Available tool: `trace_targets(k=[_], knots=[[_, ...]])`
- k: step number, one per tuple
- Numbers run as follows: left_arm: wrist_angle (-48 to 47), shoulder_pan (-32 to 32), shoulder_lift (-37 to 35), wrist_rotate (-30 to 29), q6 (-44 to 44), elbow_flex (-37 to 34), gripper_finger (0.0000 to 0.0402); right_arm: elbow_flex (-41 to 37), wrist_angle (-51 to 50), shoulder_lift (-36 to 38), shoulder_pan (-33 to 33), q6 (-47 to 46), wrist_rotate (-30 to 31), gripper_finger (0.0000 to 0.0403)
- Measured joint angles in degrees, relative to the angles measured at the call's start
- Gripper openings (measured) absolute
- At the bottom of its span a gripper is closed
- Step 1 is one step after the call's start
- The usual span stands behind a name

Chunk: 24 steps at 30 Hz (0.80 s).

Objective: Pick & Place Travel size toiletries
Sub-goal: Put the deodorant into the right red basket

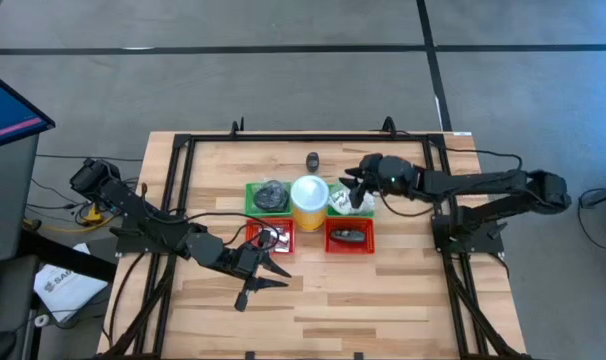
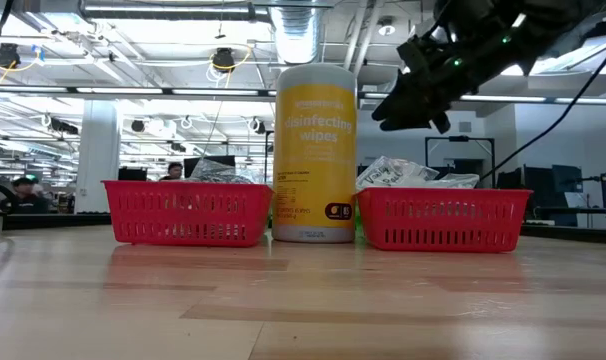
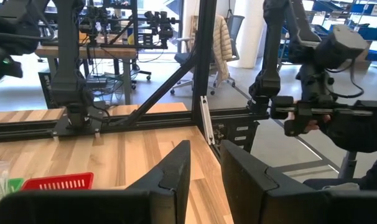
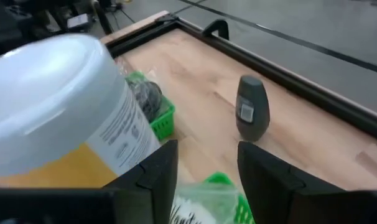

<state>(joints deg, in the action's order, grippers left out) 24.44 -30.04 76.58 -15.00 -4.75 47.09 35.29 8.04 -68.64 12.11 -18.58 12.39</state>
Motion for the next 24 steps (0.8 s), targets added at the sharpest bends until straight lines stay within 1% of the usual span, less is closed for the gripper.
trace_targets(k=[2,4,8,13,19,22,24], knots=[[-0.01,0.02,0.00,-0.24,0.00,0.00,0.0081,0.00,1.01,0.00,2.27,1.70,-2.87,0.0160],[-0.01,0.02,0.00,-1.89,0.02,0.00,0.0081,0.00,1.59,0.00,4.31,3.05,-4.83,0.0164],[-0.01,0.02,0.00,-4.58,1.42,0.00,0.0081,0.00,1.70,0.00,8.14,5.47,-7.08,0.0173],[0.00,0.57,0.00,-7.53,2.99,0.00,0.0081,0.00,1.72,-0.02,12.50,8.62,-11.28,0.0181],[0.00,3.05,-0.02,-7.89,2.86,0.00,0.0081,0.00,2.10,-0.29,17.06,11.75,-15.64,0.0182],[0.00,5.04,-0.02,-7.98,2.85,0.00,0.0081,-0.01,3.90,-2.38,18.86,12.73,-19.03,0.0183],[0.03,6.77,-0.02,-7.98,2.84,0.00,0.0081,0.02,6.96,-4.47,20.08,12.80,-22.26,0.0183]])
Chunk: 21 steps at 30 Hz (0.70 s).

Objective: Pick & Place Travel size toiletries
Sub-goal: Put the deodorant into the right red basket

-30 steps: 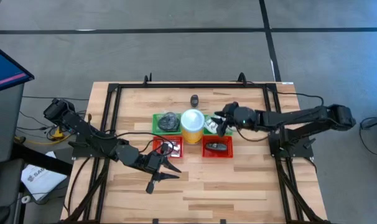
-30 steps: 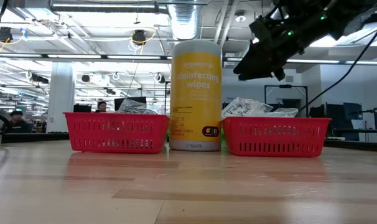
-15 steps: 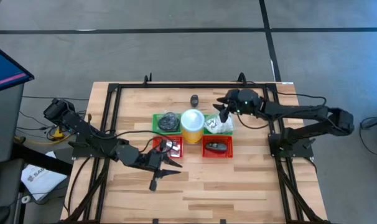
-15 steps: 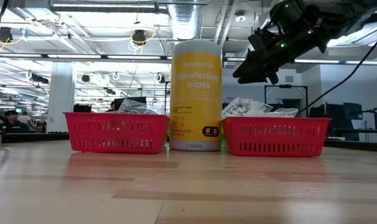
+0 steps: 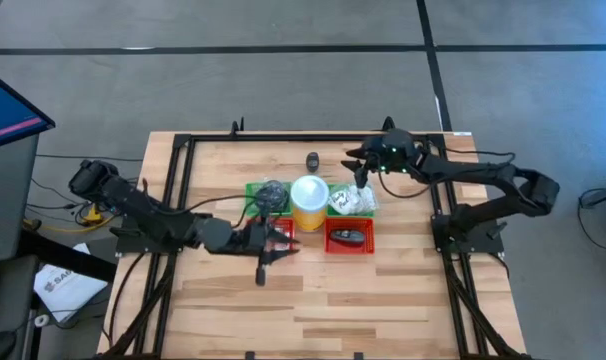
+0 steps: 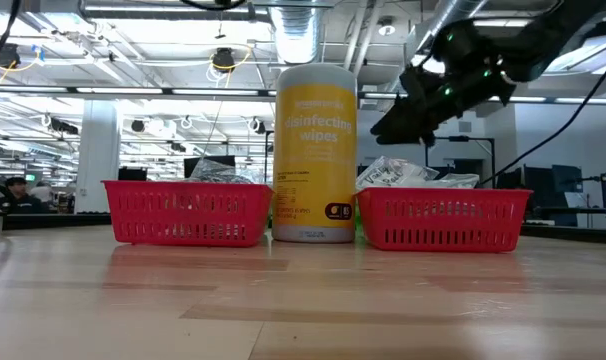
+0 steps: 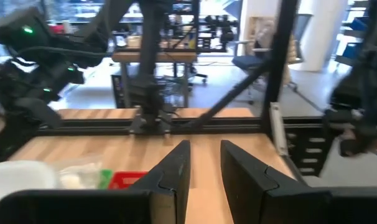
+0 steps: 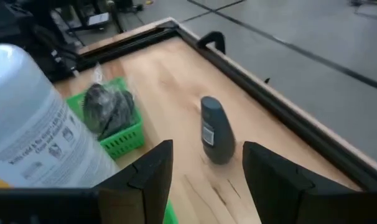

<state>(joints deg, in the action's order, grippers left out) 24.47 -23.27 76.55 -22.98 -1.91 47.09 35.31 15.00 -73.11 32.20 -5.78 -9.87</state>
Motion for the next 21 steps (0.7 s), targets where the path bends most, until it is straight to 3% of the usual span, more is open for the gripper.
trace_targets(k=[6,12,21], knots=[[0.02,4.54,0.00,0.00,-1.65,0.00,0.0081,0.86,6.64,-8.21,1.81,2.00,-3.91,0.0185],[0.02,6.94,0.00,0.03,-1.75,0.00,0.0081,6.10,6.93,-16.54,2.48,3.37,-8.18,0.0185],[0.02,7.96,0.00,0.22,-1.77,0.00,0.0081,13.84,6.93,-25.90,2.50,6.43,-9.86,0.0186]])
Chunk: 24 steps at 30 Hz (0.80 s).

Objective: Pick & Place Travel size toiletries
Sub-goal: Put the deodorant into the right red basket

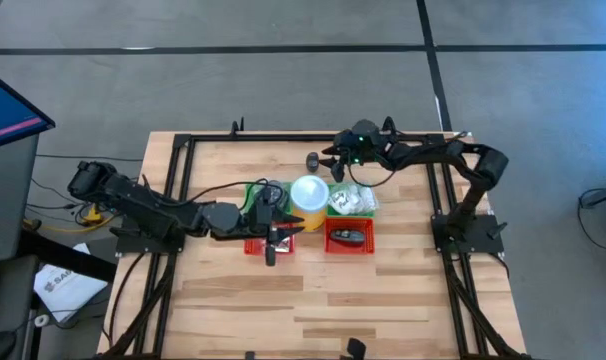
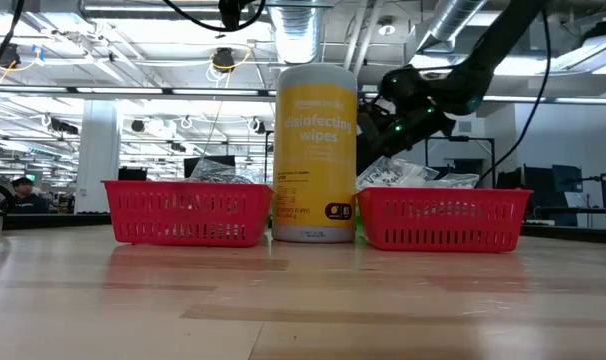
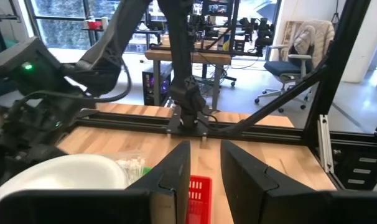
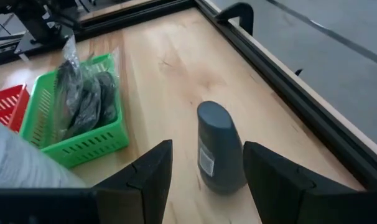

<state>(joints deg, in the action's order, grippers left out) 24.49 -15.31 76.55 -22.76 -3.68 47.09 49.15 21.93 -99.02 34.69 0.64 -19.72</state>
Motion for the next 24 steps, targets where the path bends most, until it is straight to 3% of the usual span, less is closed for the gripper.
trace_targets(k=[13,24], knots=[[-0.02,-0.02,0.00,-0.08,-0.02,0.00,0.0081,6.30,-0.22,-8.01,0.27,3.05,-4.42,0.0186],[-0.04,-0.02,0.00,-0.20,-0.02,0.00,0.0081,7.75,-0.28,-9.38,0.75,4.48,-4.22,0.0186]])
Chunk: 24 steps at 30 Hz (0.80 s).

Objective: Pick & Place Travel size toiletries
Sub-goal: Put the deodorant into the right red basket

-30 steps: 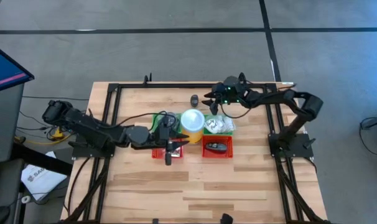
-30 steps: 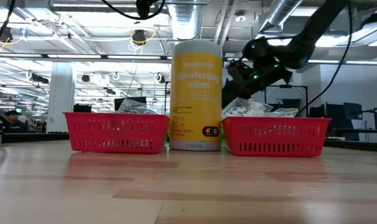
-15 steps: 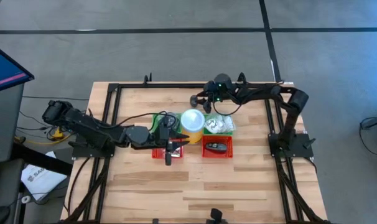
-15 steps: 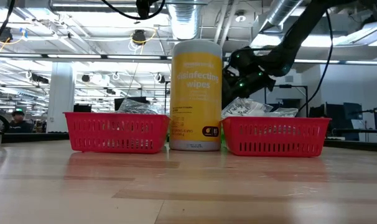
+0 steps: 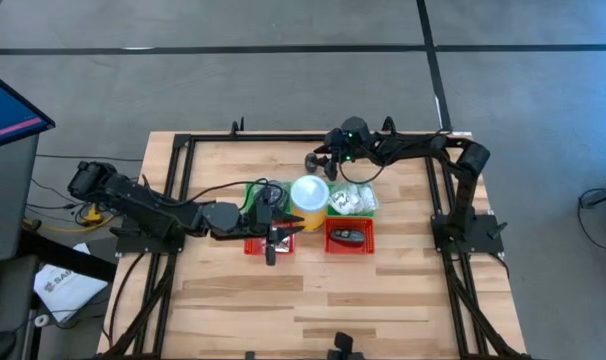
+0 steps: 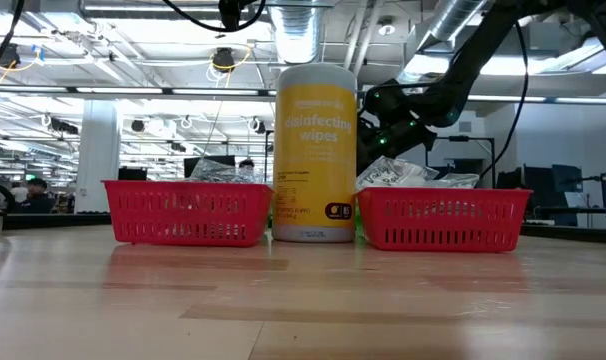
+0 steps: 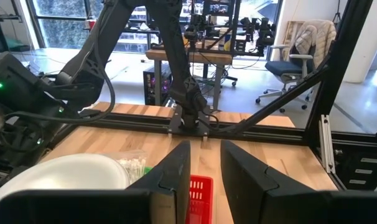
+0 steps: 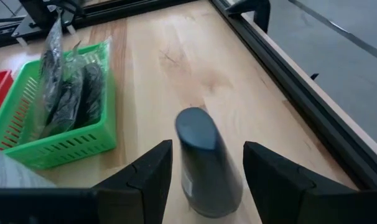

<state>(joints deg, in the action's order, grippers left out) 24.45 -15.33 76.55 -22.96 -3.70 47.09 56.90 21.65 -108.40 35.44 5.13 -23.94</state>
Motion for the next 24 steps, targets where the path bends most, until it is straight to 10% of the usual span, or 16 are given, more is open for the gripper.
trace_targets(k=[24], knots=[[0.02,0.00,0.00,0.23,-0.02,0.00,0.0081,9.09,-9.29,-5.39,-1.36,0.46,-0.16,0.0135]])
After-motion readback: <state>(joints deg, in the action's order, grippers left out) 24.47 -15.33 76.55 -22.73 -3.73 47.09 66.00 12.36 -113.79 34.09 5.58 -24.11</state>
